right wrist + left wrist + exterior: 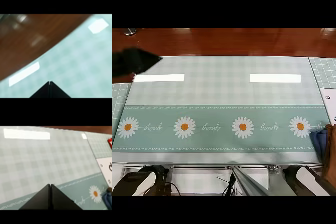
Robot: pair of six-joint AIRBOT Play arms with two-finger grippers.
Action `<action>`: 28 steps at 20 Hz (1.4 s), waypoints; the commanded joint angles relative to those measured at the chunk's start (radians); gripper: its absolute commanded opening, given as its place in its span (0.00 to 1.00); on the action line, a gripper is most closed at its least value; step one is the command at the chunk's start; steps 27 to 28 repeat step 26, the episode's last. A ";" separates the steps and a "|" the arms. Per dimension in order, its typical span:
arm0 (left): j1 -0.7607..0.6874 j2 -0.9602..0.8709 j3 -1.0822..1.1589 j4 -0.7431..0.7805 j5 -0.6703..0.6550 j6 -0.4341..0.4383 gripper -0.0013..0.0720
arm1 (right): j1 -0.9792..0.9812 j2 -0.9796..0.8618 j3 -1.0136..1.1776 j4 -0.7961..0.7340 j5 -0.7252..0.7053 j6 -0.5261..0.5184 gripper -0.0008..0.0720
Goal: Fold the shirts.
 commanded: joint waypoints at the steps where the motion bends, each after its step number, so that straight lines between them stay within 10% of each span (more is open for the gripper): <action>1: -0.110 -0.073 0.146 0.160 -0.079 -0.021 0.04 | 0.600 -0.115 0.021 -0.453 -0.087 0.017 0.05; 4: -0.239 -0.079 -0.066 0.490 0.002 -0.216 0.04 | 0.797 -0.212 -0.118 -0.896 0.032 0.284 0.05; 9: -0.230 -0.189 -0.225 0.562 0.095 -0.237 0.04 | 0.748 -0.223 -0.406 -0.854 0.026 0.327 0.05; 28: -0.230 -0.236 -0.218 0.560 0.123 -0.240 0.04 | 0.719 -0.223 -0.410 -0.880 0.008 0.364 0.05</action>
